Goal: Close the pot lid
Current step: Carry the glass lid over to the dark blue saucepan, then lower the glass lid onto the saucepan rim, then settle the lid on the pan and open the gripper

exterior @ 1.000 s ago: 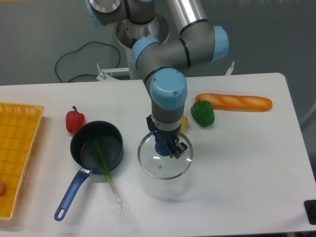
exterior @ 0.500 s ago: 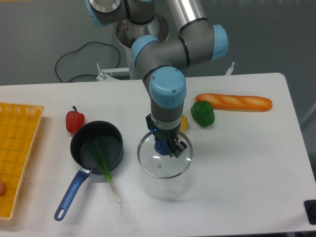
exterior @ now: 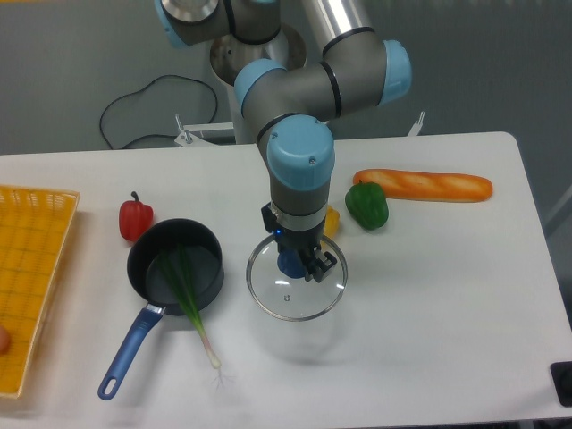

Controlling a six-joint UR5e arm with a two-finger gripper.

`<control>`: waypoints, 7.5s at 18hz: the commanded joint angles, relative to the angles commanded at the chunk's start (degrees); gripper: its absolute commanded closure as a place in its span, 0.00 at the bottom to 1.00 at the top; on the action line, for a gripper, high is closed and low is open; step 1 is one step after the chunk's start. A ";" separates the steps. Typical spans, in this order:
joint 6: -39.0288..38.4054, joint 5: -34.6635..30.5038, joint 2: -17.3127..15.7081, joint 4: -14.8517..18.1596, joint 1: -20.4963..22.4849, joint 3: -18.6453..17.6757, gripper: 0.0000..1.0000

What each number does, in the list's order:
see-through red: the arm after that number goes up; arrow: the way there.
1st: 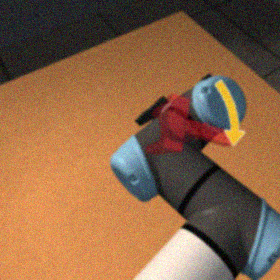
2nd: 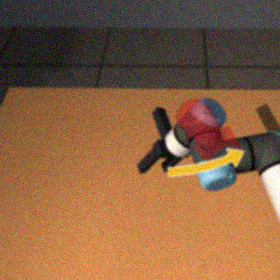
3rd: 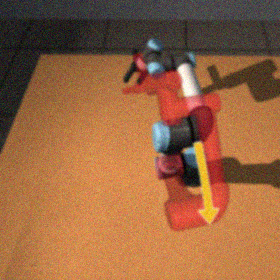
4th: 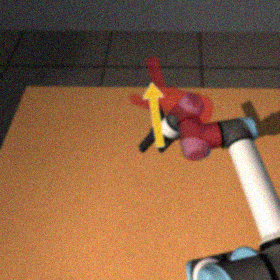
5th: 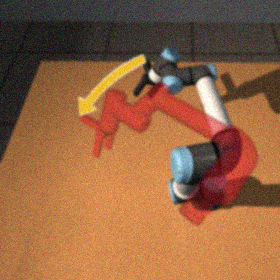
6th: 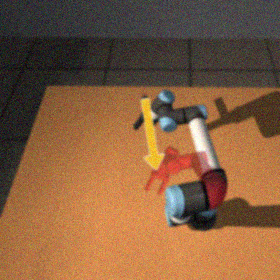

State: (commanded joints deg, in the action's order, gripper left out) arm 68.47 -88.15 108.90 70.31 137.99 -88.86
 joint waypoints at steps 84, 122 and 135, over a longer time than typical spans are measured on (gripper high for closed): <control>-39.55 -2.11 -2.46 -7.38 -20.30 -9.32 0.61; -39.38 -2.02 -2.11 -7.82 -20.48 -9.58 0.24; -35.51 -2.02 -2.37 -7.56 -18.64 -7.38 0.01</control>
State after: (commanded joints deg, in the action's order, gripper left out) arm 32.96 -90.18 106.52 62.75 119.35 -96.24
